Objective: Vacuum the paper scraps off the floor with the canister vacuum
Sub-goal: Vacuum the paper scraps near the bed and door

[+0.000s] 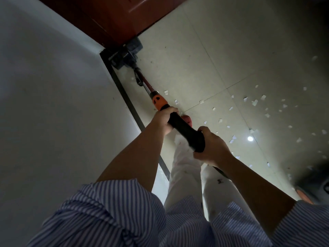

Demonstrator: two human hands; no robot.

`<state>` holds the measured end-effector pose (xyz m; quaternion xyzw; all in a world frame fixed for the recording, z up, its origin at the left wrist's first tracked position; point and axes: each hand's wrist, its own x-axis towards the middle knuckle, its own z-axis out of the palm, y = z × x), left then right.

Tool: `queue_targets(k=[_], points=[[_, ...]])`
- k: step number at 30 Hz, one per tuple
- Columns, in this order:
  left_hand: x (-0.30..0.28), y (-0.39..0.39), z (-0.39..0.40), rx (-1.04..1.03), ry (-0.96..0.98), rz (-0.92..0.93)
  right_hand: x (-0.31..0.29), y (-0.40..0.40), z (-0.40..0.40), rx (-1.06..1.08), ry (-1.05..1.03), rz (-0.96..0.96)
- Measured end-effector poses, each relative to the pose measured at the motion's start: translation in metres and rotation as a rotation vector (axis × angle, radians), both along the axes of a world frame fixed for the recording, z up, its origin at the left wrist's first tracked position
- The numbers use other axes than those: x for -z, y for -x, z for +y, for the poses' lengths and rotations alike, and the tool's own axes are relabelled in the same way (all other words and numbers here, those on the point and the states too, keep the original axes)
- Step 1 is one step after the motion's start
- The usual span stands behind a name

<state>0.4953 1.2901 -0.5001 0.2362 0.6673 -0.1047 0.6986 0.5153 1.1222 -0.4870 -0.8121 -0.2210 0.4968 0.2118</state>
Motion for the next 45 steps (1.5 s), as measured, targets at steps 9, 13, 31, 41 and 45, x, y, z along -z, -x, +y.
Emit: queue_targets(k=[9,13,31,41,45], points=[[-0.022,0.028,-0.053,-0.040,0.034,-0.055,-0.051,0.019,-0.052,-0.074,-0.015,-0.001],[-0.036,0.046,-0.071,-0.069,0.050,-0.070,-0.076,0.031,-0.066,-0.114,-0.001,0.030],[-0.038,-0.001,-0.045,0.064,0.163,-0.031,-0.103,-0.019,-0.048,-0.146,0.363,0.053],[-0.043,0.013,-0.040,0.274,-0.009,0.046,-0.119,0.015,-0.032,-0.071,0.357,-0.089],[-0.066,0.022,-0.035,0.283,-0.081,0.062,-0.130,0.024,-0.029,-0.103,0.321,-0.077]])
